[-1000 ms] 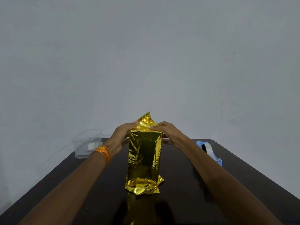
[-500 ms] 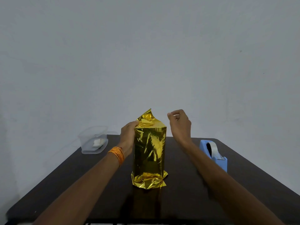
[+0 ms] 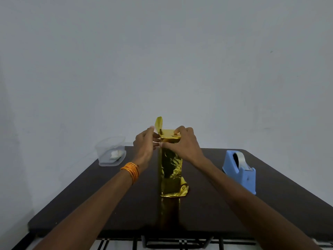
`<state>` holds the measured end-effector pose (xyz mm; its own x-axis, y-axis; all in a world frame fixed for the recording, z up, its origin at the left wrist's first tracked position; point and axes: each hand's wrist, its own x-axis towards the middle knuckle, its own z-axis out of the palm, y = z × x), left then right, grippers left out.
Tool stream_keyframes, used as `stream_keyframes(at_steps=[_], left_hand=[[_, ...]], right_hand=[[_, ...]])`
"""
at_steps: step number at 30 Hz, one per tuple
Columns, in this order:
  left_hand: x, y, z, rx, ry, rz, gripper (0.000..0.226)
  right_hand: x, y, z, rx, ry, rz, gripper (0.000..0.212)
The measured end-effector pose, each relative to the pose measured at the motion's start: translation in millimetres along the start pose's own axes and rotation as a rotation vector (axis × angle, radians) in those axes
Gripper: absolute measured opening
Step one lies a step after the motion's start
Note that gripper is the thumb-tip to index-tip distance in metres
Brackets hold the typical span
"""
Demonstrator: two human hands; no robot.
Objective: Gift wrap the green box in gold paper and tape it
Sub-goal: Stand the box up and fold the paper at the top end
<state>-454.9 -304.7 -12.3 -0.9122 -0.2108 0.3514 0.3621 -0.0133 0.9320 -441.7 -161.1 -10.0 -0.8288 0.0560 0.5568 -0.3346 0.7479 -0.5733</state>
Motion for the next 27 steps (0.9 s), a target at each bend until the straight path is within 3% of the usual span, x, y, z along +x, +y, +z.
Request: stream_keyframes(at_steps=[2, 7, 12, 15, 20, 27], left_hand=[[-2.6, 1.4, 0.5, 0.039, -0.085, 0.05, 0.047], [-4.5, 3.3, 0.1, 0.091, -0.183, 0.147, 0.045], [7.5, -4.7, -17.2, 0.13, 0.007, 0.291, 0.013], [22.9, -13.2, -26.2, 0.234, -0.207, 0.288, 0.044], [38.4, -15.0, -15.9, 0.356, -0.51, 0.267, 0.06], [30.2, -14.5, -1.4, 0.313, -0.384, 0.392, 0.029]], right_hand=[[1.0, 1.4, -0.4, -0.011, -0.012, 0.001, 0.076], [2.2, 8.9, -3.9, 0.104, 0.045, -0.007, 0.066], [11.4, 27.1, -19.4, 0.373, -0.127, -0.003, 0.054], [18.7, 41.2, -31.8, 0.54, -0.216, 0.004, 0.042], [24.7, 48.5, -42.3, 0.635, -0.298, -0.001, 0.028], [28.7, 49.2, -45.3, 0.574, -0.199, -0.024, 0.025]])
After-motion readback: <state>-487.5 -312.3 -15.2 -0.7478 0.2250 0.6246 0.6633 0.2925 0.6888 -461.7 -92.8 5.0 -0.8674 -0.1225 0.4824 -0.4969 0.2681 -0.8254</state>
